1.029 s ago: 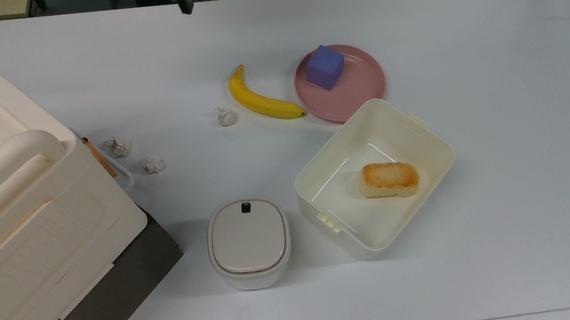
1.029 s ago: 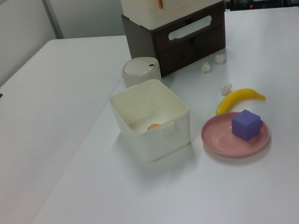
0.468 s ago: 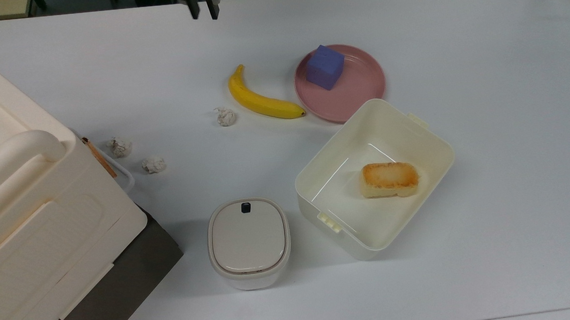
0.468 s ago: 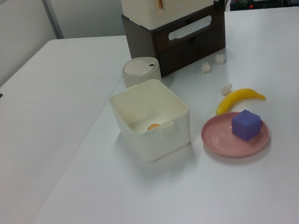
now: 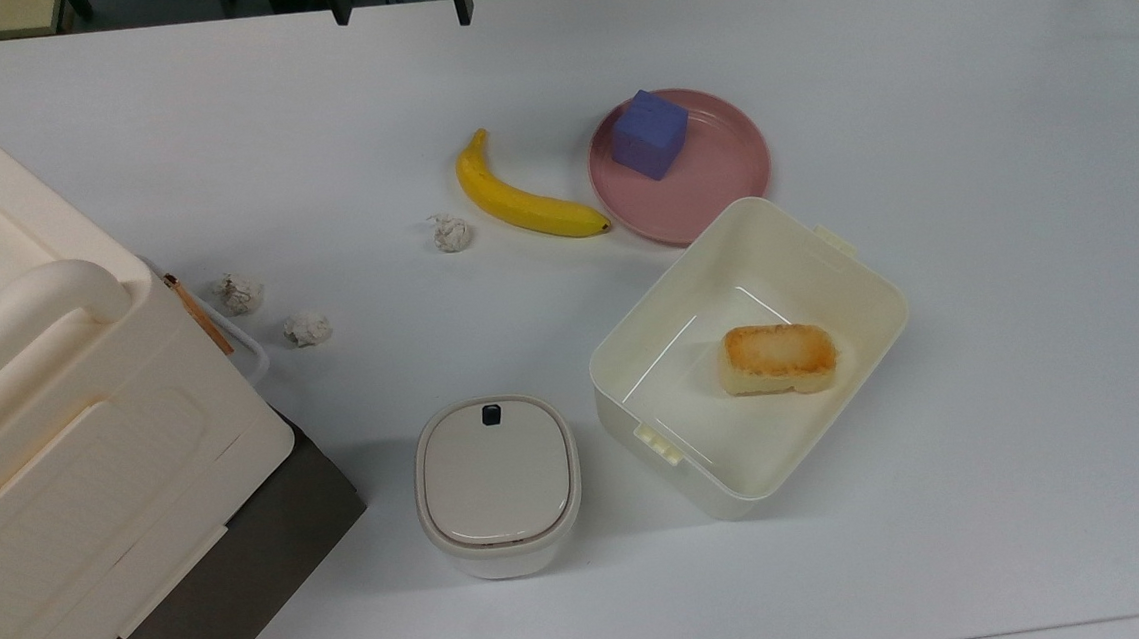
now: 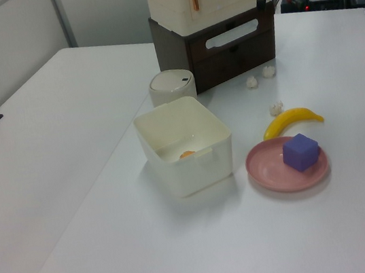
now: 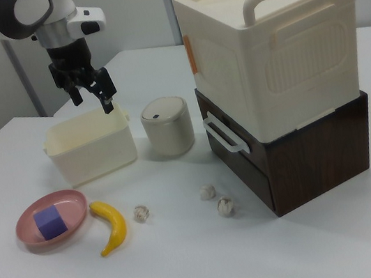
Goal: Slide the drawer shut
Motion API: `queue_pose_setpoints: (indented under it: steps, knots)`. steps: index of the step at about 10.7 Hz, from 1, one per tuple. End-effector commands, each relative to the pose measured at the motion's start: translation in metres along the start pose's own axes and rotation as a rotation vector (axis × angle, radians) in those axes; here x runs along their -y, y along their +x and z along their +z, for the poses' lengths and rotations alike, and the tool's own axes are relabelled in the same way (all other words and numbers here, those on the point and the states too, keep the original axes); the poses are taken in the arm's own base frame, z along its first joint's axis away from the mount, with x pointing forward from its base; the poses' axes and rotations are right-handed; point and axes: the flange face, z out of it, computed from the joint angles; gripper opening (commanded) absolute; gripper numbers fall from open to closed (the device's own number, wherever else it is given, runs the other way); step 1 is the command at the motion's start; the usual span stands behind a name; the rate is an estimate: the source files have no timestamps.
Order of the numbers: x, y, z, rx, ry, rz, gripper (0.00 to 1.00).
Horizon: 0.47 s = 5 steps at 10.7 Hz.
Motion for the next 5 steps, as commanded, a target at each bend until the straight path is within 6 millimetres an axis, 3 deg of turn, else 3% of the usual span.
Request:
queue_pose_setpoints:
  steps: [1,5]
  knots:
    - [-0.0041,0.0027,-0.0026,-0.023,-0.034,-0.044,1.0]
    - [-0.0119,0.0046,-0.0027,-0.035,-0.063,-0.052,1.0]
